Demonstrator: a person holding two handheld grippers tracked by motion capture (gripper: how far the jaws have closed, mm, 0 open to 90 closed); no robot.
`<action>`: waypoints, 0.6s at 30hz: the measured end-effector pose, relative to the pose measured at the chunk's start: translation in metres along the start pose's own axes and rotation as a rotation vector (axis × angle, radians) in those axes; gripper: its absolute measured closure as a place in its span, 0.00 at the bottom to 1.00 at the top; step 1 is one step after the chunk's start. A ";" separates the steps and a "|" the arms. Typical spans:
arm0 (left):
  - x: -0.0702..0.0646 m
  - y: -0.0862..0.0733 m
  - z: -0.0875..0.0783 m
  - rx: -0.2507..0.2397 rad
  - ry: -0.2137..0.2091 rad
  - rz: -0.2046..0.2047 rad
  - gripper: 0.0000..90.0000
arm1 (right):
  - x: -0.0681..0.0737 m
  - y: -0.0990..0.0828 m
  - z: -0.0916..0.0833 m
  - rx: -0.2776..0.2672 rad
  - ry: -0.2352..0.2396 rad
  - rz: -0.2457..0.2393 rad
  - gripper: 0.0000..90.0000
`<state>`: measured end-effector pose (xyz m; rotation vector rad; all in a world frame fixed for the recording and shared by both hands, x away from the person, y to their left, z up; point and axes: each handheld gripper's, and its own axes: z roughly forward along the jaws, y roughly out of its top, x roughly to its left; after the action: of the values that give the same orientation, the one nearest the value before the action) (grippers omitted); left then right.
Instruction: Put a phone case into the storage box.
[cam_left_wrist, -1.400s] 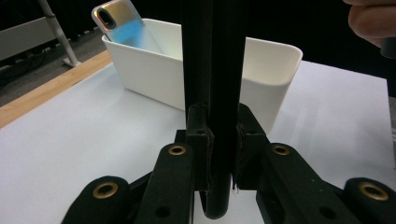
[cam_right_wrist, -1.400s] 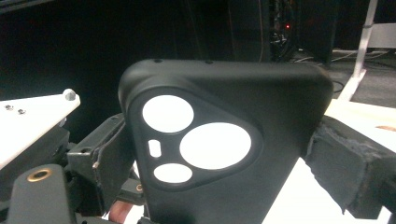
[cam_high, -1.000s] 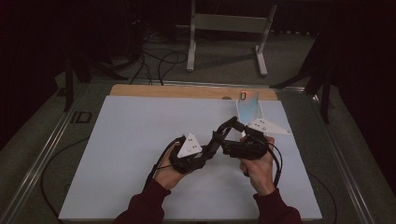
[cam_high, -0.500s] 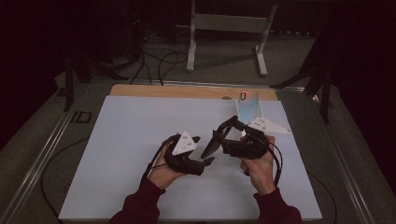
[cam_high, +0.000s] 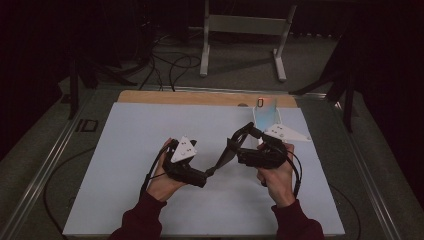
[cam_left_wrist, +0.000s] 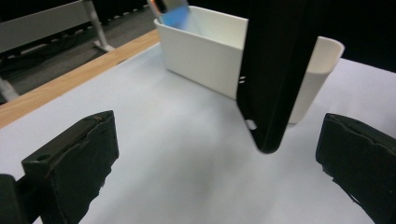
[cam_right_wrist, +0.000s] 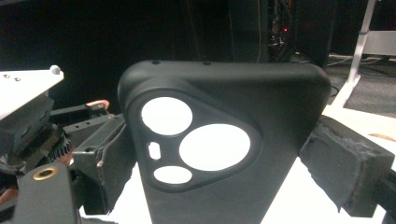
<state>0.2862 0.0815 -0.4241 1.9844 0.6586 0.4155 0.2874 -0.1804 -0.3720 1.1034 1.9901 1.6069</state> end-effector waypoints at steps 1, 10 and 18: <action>0.001 -0.001 -0.002 -0.003 0.001 -0.006 0.00 | 0.000 0.000 0.000 -0.001 -0.001 0.000 0.16; 0.012 -0.009 -0.020 -0.004 0.060 -0.007 0.00 | -0.001 0.002 0.000 0.000 -0.006 -0.005 0.16; 0.025 -0.019 -0.036 -0.017 0.097 -0.033 0.00 | -0.002 0.006 0.002 0.000 -0.011 -0.010 0.16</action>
<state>0.2817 0.1294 -0.4229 1.9443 0.7461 0.4983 0.2919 -0.1804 -0.3667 1.0979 1.9857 1.5924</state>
